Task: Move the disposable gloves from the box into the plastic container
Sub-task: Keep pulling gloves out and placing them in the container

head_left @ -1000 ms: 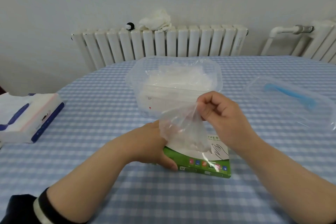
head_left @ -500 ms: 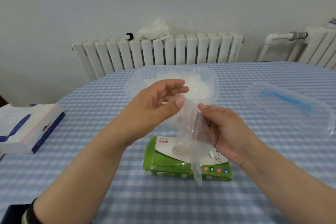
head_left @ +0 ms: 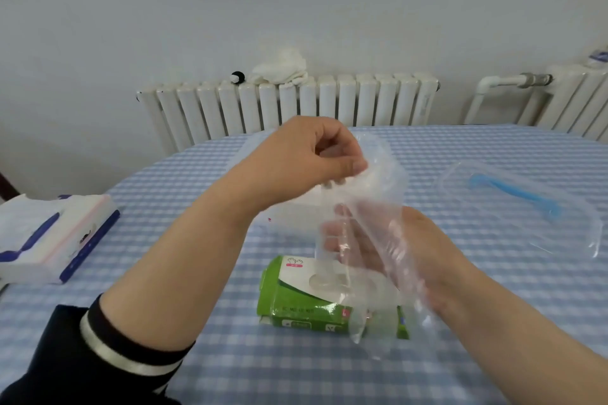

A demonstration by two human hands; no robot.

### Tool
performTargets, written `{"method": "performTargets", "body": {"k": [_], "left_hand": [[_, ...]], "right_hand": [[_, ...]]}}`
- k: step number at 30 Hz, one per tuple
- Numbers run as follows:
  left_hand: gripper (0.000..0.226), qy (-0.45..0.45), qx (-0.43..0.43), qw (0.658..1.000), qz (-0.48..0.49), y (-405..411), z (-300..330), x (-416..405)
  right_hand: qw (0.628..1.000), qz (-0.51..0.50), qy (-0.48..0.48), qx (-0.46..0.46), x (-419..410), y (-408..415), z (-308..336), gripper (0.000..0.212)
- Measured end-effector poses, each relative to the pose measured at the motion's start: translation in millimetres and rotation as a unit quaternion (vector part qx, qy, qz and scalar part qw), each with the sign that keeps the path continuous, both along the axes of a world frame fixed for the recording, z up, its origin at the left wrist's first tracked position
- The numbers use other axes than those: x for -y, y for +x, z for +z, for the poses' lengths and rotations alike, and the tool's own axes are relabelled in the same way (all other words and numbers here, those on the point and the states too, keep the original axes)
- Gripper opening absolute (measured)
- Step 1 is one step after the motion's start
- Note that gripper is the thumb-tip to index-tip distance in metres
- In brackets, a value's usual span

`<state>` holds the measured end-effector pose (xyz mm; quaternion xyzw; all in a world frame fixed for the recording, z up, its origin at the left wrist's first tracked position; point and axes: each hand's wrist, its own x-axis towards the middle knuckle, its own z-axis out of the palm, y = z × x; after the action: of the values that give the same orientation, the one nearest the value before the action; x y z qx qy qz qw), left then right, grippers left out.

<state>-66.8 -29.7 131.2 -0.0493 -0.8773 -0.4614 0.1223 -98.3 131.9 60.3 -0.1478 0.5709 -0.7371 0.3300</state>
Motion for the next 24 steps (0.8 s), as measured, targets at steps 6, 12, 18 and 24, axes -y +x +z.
{"method": "performTargets", "body": {"k": [6,12,18,24], "left_hand": [[0.018,0.018,-0.056,0.990,0.131,-30,4,18],[0.015,0.012,-0.030,0.986,0.166,-53,-2,43],[0.022,0.019,0.015,0.979,0.201,-74,-14,60],[0.016,-0.097,0.104,0.970,0.199,-87,-22,75]], "right_hand": [[0.986,-0.144,-0.067,-0.043,-9,9,8,0.020],[0.939,-0.228,-0.116,-0.229,-12,37,3,0.039],[0.881,-0.196,0.028,-0.430,17,-9,39,0.008],[0.750,-0.027,0.420,-0.510,65,-83,44,0.054]]}}
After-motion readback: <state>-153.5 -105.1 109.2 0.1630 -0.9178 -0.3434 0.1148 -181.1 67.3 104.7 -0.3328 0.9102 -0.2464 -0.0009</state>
